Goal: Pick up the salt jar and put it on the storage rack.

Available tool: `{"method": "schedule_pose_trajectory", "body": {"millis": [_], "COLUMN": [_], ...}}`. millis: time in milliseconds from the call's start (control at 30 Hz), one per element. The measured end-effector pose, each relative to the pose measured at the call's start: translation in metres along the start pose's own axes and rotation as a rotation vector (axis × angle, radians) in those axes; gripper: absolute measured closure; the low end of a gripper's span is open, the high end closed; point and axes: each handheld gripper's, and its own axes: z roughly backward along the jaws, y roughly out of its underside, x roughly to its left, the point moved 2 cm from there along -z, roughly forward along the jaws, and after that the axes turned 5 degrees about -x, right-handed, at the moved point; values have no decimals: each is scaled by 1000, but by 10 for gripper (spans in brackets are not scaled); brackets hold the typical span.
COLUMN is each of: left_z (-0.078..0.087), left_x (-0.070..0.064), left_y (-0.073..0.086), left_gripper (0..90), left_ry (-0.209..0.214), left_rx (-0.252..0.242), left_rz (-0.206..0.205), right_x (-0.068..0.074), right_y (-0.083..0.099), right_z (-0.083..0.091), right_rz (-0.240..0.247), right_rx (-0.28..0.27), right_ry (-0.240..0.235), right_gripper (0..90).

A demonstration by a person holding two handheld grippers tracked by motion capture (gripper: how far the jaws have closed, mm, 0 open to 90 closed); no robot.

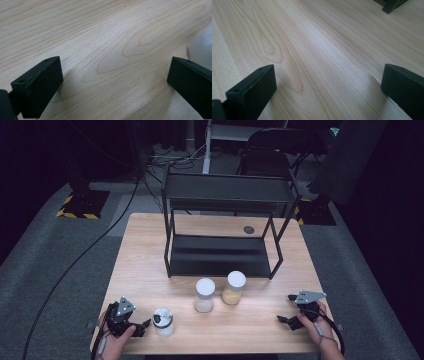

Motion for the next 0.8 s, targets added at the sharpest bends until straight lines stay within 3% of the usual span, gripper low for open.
{"method": "schedule_pose_trajectory", "body": {"millis": [200, 400, 600, 800], "left_z": [2, 14, 30, 46], "left_x": [-1, -2, -1, -7], "left_y": [2, 0, -3, -10], "left_gripper": [11, 31, 37, 43], "left_ry": [-2, -14, 32, 27], "left_rx": [-7, -6, -49, -91], "left_rz": [-3, -8, 8, 6], "right_x": [0, 0, 0, 0], "right_y": [0, 0, 0, 0], "right_z": [0, 0, 0, 0], "right_rz": [0, 0, 0, 0], "right_rx": [0, 0, 0, 0], "right_ry": [0, 0, 0, 0], "right_gripper": [0, 0, 0, 0]}}
